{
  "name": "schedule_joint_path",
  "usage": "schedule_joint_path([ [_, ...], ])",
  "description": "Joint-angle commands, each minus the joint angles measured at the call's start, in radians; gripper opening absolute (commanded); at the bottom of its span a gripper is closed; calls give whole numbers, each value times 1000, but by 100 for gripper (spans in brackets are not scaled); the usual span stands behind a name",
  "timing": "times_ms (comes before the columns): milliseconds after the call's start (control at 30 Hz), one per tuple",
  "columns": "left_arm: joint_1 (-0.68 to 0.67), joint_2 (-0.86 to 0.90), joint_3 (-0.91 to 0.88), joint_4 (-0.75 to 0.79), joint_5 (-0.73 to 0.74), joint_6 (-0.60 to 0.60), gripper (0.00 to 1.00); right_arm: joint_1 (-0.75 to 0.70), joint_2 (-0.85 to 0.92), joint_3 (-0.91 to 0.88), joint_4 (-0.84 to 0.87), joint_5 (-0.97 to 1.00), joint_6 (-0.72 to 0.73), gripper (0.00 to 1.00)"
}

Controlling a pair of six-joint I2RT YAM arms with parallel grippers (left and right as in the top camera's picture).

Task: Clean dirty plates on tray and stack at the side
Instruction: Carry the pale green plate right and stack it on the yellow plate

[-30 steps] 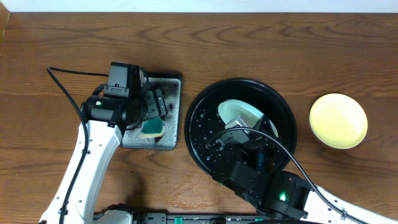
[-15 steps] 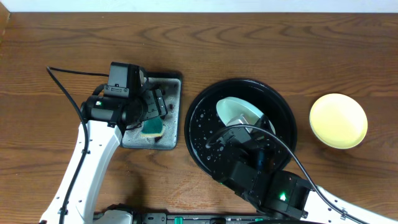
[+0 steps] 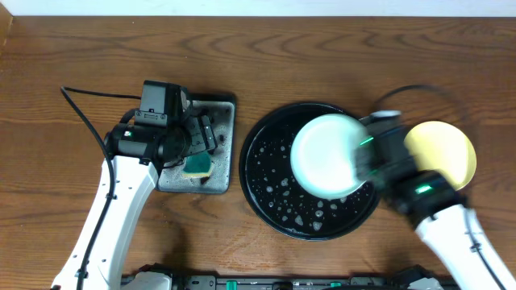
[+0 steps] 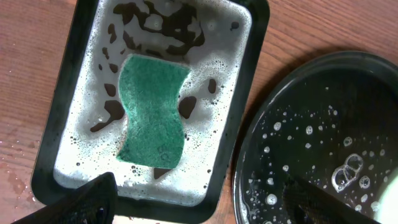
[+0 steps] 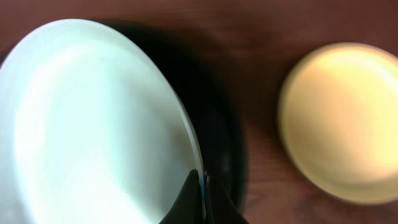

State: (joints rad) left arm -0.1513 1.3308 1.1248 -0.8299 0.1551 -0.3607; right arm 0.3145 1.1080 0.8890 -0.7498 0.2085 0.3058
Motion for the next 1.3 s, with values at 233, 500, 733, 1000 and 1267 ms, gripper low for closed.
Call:
schedule_joint_path([
  [233, 4, -3, 25, -2, 2, 13, 85, -774, 136, 30, 30, -505, -19, 1],
  [500, 4, -3, 25, -2, 2, 13, 85, -997, 373, 30, 178, -425, 98, 1],
  [733, 4, -3, 25, -2, 2, 13, 86, -1033, 455, 30, 192, -401, 89, 12],
  [1000, 4, -3, 25, -2, 2, 13, 85, -960, 278, 42, 196, -800, 42, 49],
  [1267, 4, -3, 25, -2, 2, 13, 85, -674, -78, 42, 69, -894, -103, 51],
])
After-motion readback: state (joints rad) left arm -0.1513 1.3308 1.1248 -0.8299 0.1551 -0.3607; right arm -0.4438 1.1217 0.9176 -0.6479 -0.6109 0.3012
